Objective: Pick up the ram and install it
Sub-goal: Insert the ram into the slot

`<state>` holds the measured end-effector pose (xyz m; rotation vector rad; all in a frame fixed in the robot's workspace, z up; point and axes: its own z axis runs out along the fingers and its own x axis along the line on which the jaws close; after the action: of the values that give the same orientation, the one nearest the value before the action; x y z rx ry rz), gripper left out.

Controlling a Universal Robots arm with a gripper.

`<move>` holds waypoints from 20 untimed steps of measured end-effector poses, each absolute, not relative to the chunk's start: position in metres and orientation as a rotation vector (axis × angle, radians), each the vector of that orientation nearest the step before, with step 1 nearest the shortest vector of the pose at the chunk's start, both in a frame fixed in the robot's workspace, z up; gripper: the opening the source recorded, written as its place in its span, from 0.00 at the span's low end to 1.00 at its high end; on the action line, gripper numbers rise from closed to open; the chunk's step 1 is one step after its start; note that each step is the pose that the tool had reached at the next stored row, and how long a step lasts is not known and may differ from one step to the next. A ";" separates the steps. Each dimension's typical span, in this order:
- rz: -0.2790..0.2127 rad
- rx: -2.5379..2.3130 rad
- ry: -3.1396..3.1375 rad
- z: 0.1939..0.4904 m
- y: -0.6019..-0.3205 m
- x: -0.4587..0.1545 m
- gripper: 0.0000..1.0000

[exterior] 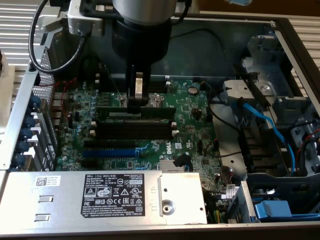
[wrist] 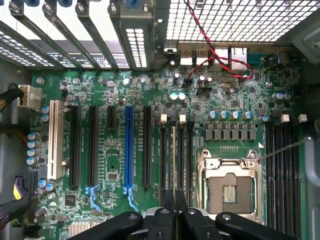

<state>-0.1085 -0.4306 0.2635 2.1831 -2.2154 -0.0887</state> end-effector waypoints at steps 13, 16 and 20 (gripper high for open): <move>-0.071 2.188 -2.220 0.257 -0.431 -0.110 0.12; -0.071 2.188 -2.220 0.255 -0.431 -0.110 0.12; -0.070 2.188 -2.220 0.254 -0.432 -0.111 0.12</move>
<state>-0.1112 -0.4316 0.2537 2.1877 -2.2198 -0.0704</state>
